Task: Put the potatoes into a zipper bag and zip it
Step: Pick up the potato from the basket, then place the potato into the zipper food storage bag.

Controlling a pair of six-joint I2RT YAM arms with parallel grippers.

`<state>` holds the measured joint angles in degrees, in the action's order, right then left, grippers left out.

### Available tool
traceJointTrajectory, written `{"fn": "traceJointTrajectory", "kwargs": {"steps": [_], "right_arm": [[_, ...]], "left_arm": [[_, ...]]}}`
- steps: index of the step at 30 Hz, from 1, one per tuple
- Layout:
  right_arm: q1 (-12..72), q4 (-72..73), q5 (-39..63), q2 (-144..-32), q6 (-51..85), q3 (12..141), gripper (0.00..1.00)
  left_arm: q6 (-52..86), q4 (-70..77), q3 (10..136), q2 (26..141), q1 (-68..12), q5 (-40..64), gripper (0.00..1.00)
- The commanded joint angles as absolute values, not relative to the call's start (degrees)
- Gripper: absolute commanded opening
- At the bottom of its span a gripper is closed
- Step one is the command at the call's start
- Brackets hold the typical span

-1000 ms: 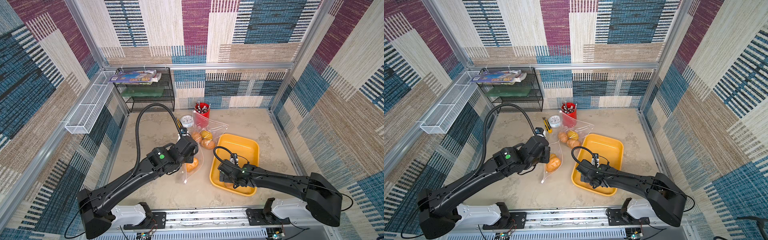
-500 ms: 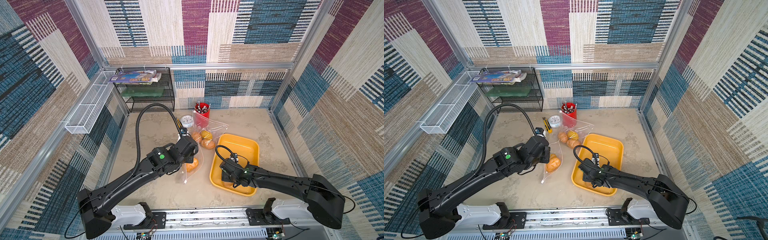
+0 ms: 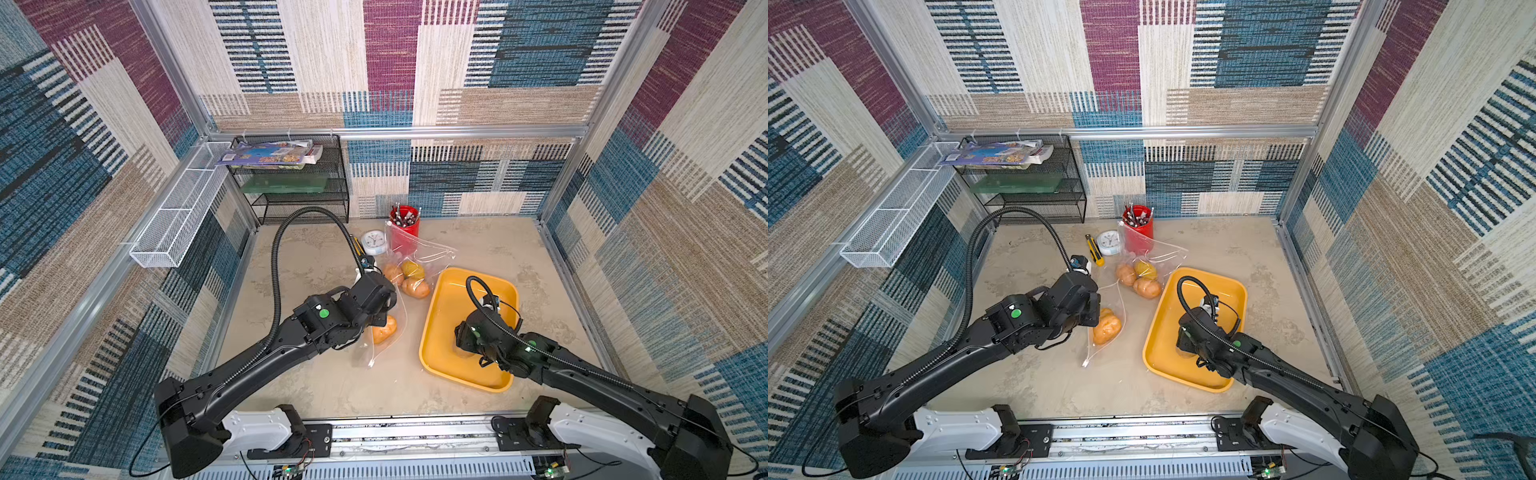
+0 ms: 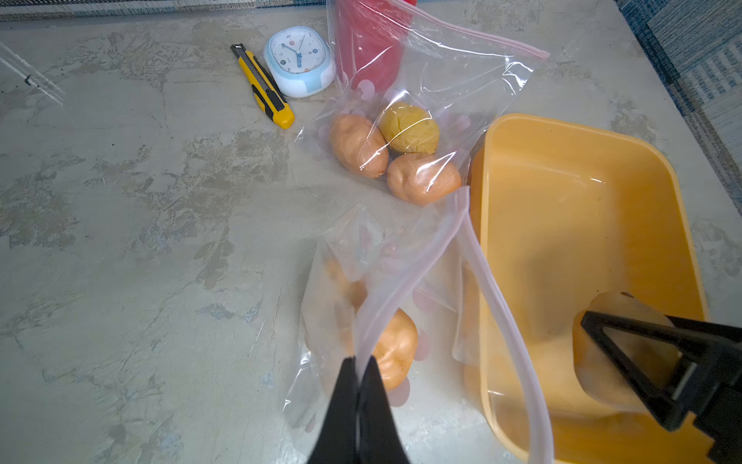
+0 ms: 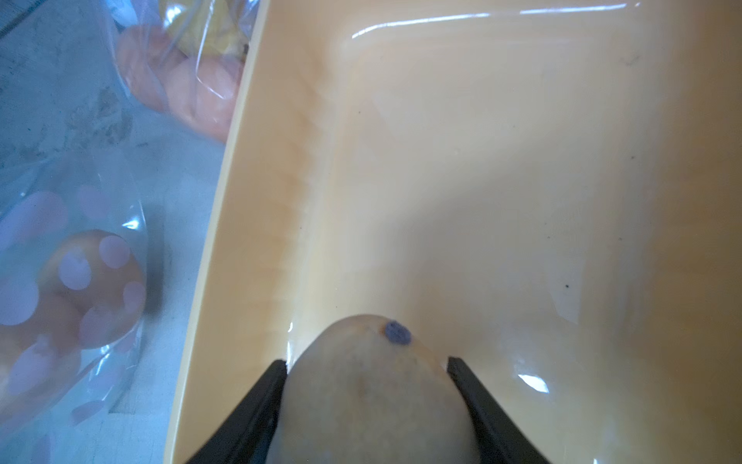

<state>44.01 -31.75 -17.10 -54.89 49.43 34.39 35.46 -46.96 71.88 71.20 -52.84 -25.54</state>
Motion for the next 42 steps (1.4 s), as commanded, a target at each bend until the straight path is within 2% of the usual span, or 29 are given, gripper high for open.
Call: {"fn": "traceJointTrajectory", "kwargs": {"steps": [1, 15, 22, 30, 42], "right_arm": [[43.54, -30.16, -18.11, -52.18, 48.59, 33.54, 0.47], [43.02, -22.23, -16.93, -41.06, 45.46, 39.87, 0.41], [45.59, -17.36, -13.9, -45.64, 44.29, 44.01, 0.39], [52.37, -15.1, -16.6, -53.77, 42.94, 49.96, 0.38], [56.1, -11.72, -15.48, -62.63, 42.63, 53.04, 0.38]], "left_arm": [[34.39, -46.23, 71.88, 71.11, -52.79, -26.37, 0.0], [34.36, -46.22, 71.8, 70.94, -52.75, -26.37, 0.0], [34.24, -46.22, 71.82, 71.06, -52.78, -26.26, 0.0], [34.28, -46.07, 71.83, 71.04, -52.78, -26.1, 0.0], [34.31, -46.12, 71.74, 70.77, -52.79, -26.1, 0.0]]}}
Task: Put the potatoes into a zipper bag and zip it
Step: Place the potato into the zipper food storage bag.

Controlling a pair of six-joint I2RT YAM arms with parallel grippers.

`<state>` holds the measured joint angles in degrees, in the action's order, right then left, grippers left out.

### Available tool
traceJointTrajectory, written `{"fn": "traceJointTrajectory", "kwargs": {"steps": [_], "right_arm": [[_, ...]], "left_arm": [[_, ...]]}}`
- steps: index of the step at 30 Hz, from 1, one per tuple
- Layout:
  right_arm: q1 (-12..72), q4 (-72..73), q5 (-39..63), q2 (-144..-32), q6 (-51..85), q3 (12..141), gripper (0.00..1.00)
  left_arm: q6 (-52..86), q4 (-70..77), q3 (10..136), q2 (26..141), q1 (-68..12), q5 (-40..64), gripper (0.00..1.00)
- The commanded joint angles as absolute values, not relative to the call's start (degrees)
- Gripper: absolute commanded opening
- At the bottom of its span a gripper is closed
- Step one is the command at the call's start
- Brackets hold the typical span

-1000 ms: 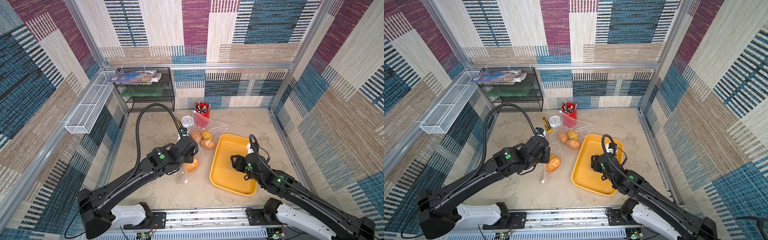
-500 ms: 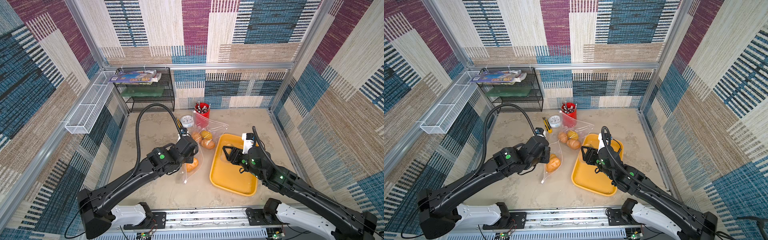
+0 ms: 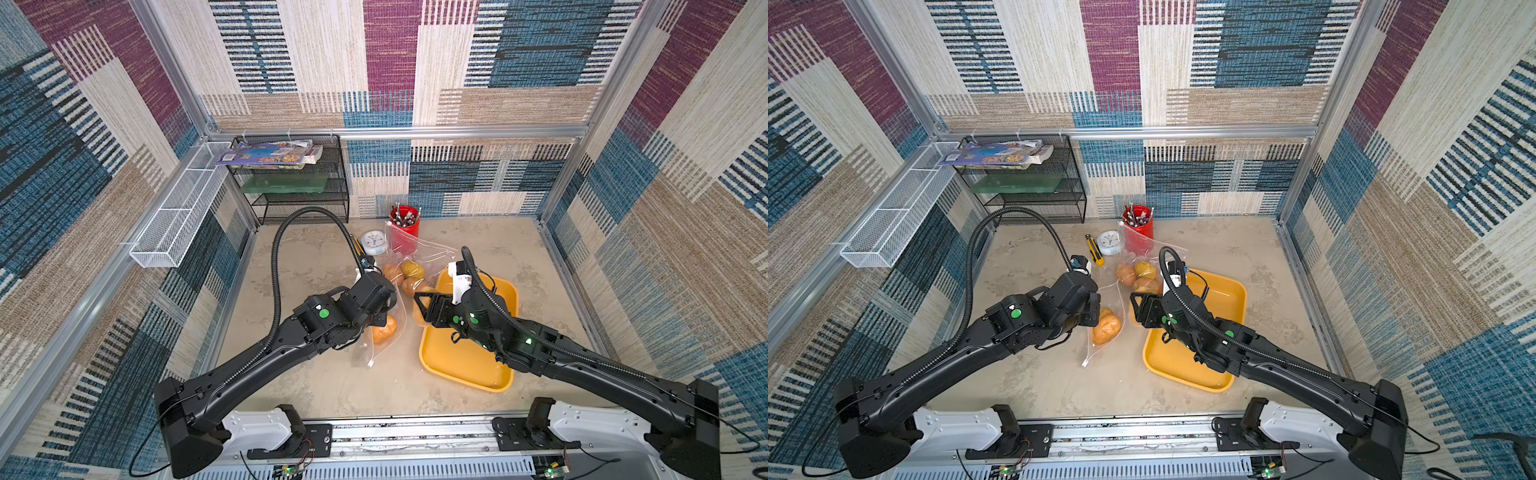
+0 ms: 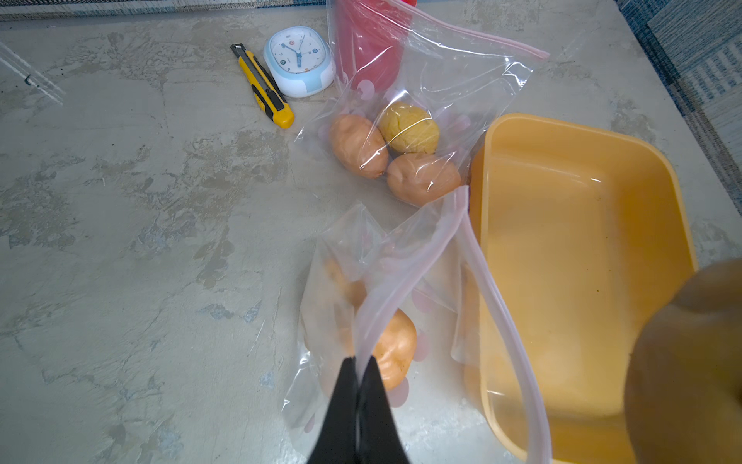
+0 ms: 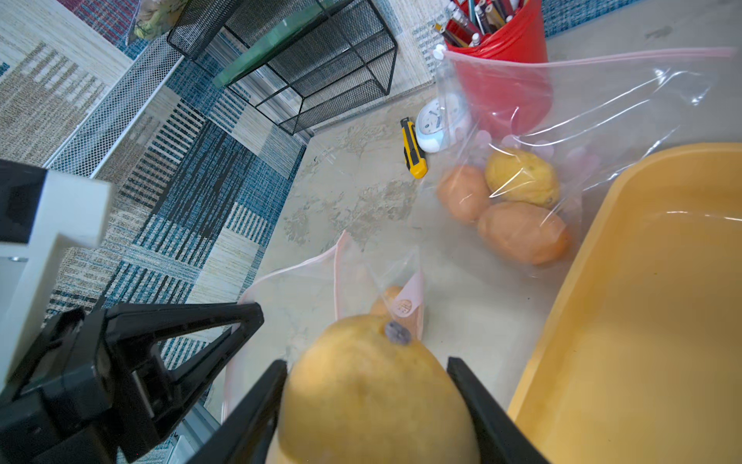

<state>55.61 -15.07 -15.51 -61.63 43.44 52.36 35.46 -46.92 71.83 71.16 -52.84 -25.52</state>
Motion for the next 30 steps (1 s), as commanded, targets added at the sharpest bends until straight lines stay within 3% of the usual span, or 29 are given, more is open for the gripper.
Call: {"fn": "traceJointTrajectory", "kwargs": {"steps": [1, 10, 21, 30], "right_arm": [[56.24, -11.61, -15.43, -63.36, 42.54, 53.3, 0.38], [58.37, -11.06, -14.9, -68.74, 42.16, 56.58, 0.36], [63.5, -10.71, -18.24, -66.39, 41.16, 57.69, 0.37], [63.42, -10.95, -16.47, -75.95, 40.83, 61.97, 0.36]], "left_arm": [[34.36, -46.12, 71.79, 70.73, -52.81, -26.1, 0.0], [34.36, -46.0, 71.67, 70.75, -52.74, -26.01, 0.0], [34.37, -45.97, 71.57, 70.86, -52.77, -26.02, 0.0], [34.41, -45.87, 71.6, 71.0, -52.77, -25.84, 0.0]]}}
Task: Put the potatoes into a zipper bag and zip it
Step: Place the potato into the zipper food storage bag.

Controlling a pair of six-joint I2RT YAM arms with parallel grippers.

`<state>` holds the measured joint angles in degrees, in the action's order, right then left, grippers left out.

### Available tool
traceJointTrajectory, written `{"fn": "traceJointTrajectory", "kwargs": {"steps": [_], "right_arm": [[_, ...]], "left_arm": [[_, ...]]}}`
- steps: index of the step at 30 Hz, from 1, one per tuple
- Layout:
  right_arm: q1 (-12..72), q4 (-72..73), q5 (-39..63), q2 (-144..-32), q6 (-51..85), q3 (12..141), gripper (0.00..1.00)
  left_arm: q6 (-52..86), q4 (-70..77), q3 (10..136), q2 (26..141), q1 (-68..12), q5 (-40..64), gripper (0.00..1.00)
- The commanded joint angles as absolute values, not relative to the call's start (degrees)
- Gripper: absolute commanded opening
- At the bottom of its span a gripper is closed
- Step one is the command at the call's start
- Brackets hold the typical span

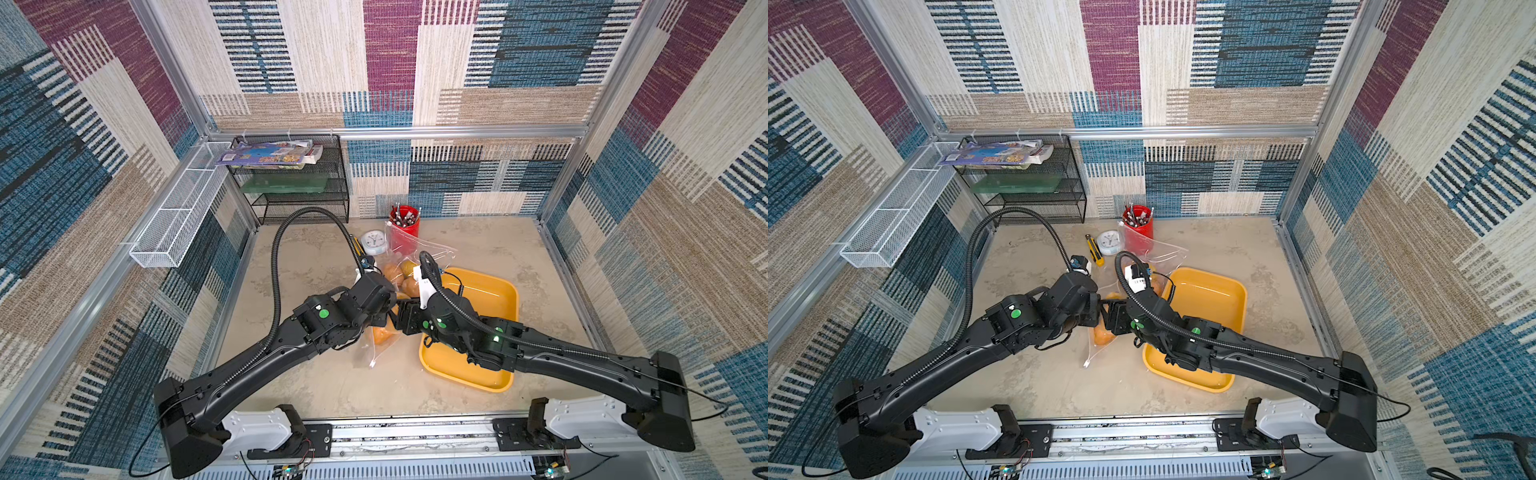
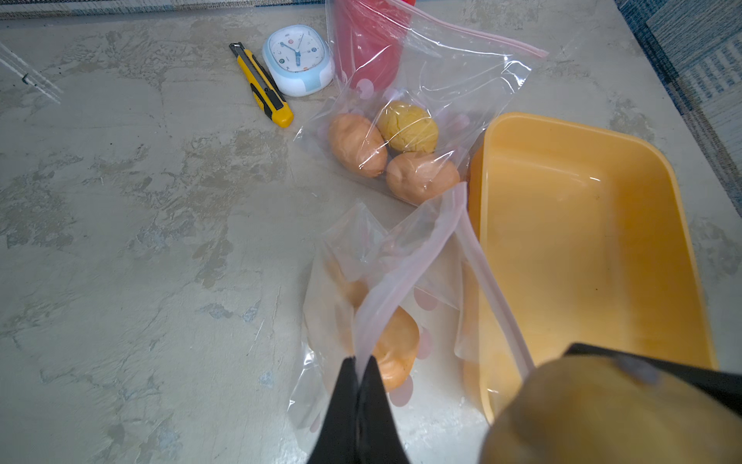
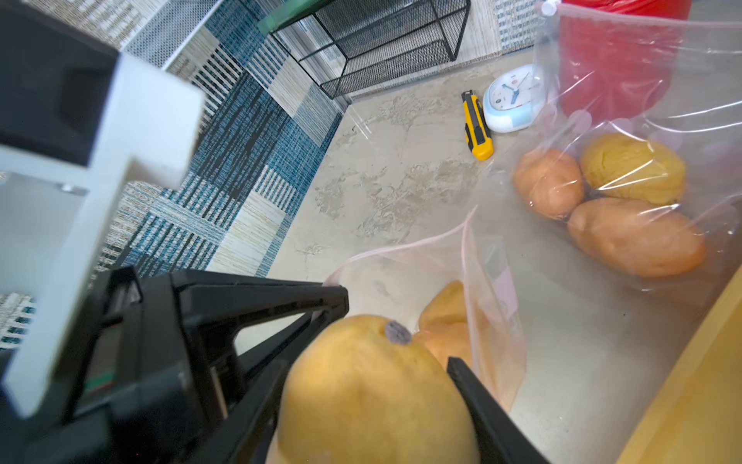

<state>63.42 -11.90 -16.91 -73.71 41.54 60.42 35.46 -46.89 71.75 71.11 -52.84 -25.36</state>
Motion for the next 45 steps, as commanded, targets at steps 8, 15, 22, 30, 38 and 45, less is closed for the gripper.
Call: {"fn": "traceJointTrajectory", "kwargs": {"steps": [8, 15, 22, 30, 38, 45], "right_arm": [[61.56, -12.49, -18.6, -83.02, 42.27, 63.57, 0.36], [60.13, -12.47, -20.21, -84.11, 42.15, 63.52, 0.46], [60.05, -12.39, -20.28, -84.43, 41.64, 63.56, 0.57], [60.08, -12.74, -20.39, -84.81, 41.49, 63.88, 0.71], [60.12, -12.98, -20.83, -83.87, 41.31, 63.66, 0.73], [61.58, -14.59, -21.99, -79.95, 40.77, 64.16, 0.66]], "left_arm": [[34.41, -45.9, 71.25, 70.15, -52.81, -26.19, 0.0], [34.42, -45.92, 71.11, 69.93, -52.78, -26.1, 0.0], [34.5, -45.79, 71.0, 70.03, -52.75, -26.19, 0.0], [34.52, -45.87, 71.02, 69.84, -52.8, -26.19, 0.0], [34.45, -45.88, 71.01, 69.7, -52.75, -26.17, 0.0], [34.51, -45.88, 70.86, 69.49, -52.8, -26.28, 0.0]]}}
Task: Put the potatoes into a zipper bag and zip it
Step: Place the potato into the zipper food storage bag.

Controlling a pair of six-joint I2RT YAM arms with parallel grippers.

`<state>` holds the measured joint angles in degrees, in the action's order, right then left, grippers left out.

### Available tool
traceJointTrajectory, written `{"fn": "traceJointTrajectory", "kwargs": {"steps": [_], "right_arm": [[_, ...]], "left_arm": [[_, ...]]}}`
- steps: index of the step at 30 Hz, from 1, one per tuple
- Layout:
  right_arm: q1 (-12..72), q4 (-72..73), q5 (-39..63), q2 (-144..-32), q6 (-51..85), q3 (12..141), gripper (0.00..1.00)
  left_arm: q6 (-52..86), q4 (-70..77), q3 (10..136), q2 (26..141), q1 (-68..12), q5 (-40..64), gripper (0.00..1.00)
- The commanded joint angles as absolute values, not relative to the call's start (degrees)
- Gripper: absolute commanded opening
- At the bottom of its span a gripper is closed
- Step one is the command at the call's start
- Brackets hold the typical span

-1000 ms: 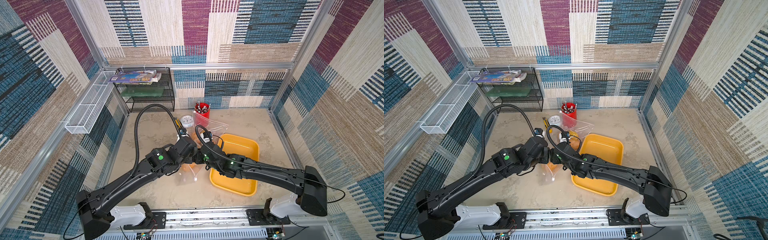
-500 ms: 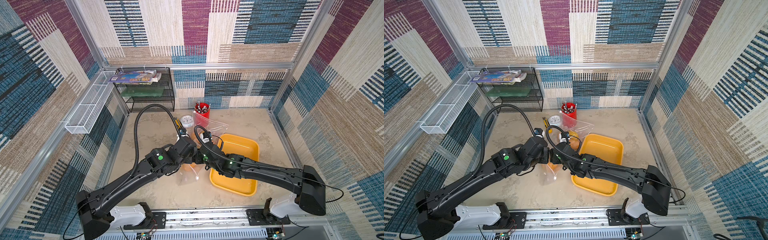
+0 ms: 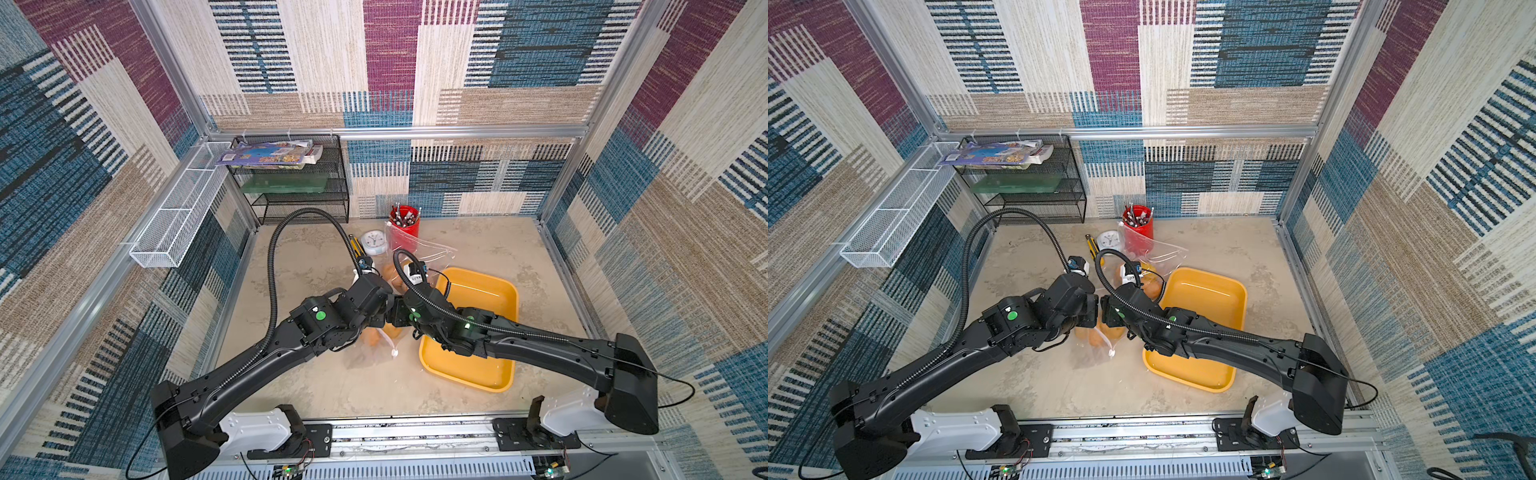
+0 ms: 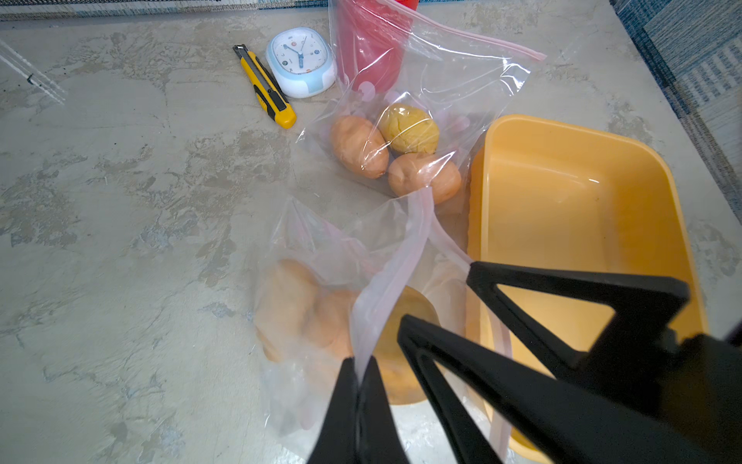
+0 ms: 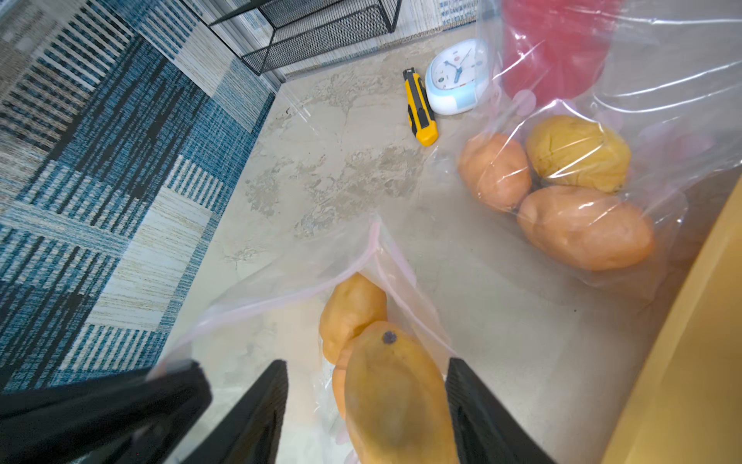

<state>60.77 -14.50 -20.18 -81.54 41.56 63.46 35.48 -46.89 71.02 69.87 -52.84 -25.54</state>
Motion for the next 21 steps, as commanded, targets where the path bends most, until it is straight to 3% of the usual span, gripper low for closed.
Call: {"fn": "traceJointTrajectory", "kwargs": {"steps": [1, 7, 14, 18, 21], "right_arm": [[61.99, -15.49, -23.12, -79.02, 40.85, 64.16, 0.66], [61.72, -18.75, -27.86, -73.04, 42.26, 60.75, 0.72], [57.68, -15.13, -21.28, -73.03, 42.46, 55.77, 0.73], [57.37, -14.35, -18.35, -76.8, 41.68, 57.25, 0.7], [57.39, -14.04, -18.17, -78.63, 41.36, 58.17, 0.62]], "left_arm": [[34.52, -45.87, 70.79, 69.48, -52.77, -26.28, 0.0], [34.62, -45.88, 70.73, 69.13, -52.81, -26.28, 0.0], [34.71, -45.58, 70.51, 68.77, -52.72, -26.37, 0.0], [34.64, -45.61, 70.56, 68.8, -52.81, -26.28, 0.0], [34.56, -45.57, 70.52, 68.82, -52.75, -26.37, 0.0]]}}
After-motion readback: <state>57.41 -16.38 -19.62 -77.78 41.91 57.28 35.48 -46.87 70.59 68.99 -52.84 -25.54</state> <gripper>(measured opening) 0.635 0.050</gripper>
